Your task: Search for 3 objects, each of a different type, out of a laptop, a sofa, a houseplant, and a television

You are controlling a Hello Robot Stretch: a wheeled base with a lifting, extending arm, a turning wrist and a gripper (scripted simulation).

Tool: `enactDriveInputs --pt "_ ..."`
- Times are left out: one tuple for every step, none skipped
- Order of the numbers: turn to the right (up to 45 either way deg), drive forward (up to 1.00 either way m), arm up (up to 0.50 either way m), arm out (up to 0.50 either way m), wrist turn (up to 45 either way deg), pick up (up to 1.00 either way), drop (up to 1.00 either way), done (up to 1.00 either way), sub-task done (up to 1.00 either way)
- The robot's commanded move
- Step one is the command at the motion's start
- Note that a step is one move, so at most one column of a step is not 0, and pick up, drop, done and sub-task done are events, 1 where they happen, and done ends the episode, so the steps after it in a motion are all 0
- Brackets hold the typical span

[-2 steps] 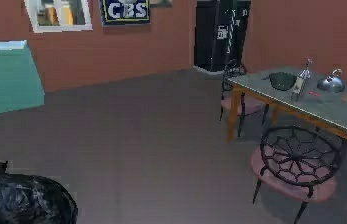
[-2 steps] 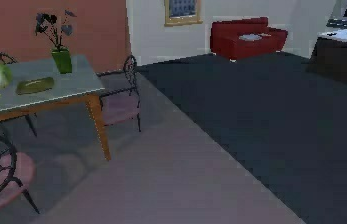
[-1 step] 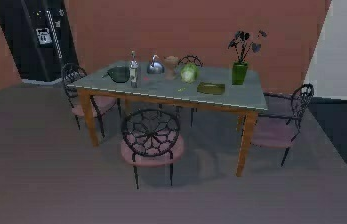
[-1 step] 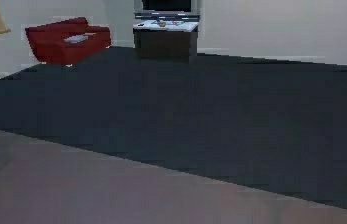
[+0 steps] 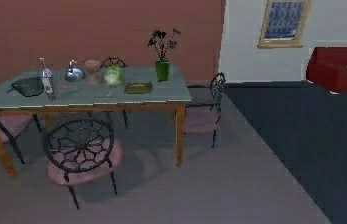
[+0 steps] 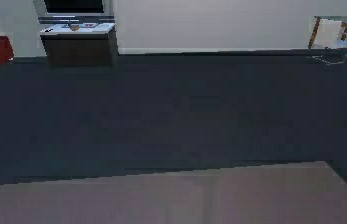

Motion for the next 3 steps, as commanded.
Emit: enactDriveInputs --pt "0.0 0.7 0.0 0.0 0.0 0.0 0.0 0.0 0.0" --pt "0.0 0.0 0.0 0.0 0.0 0.0 0.0 0.0 1.0" --pt "45.0 0.0 0.0 0.0 0.0 0.0 0.0 0.0 0.0"
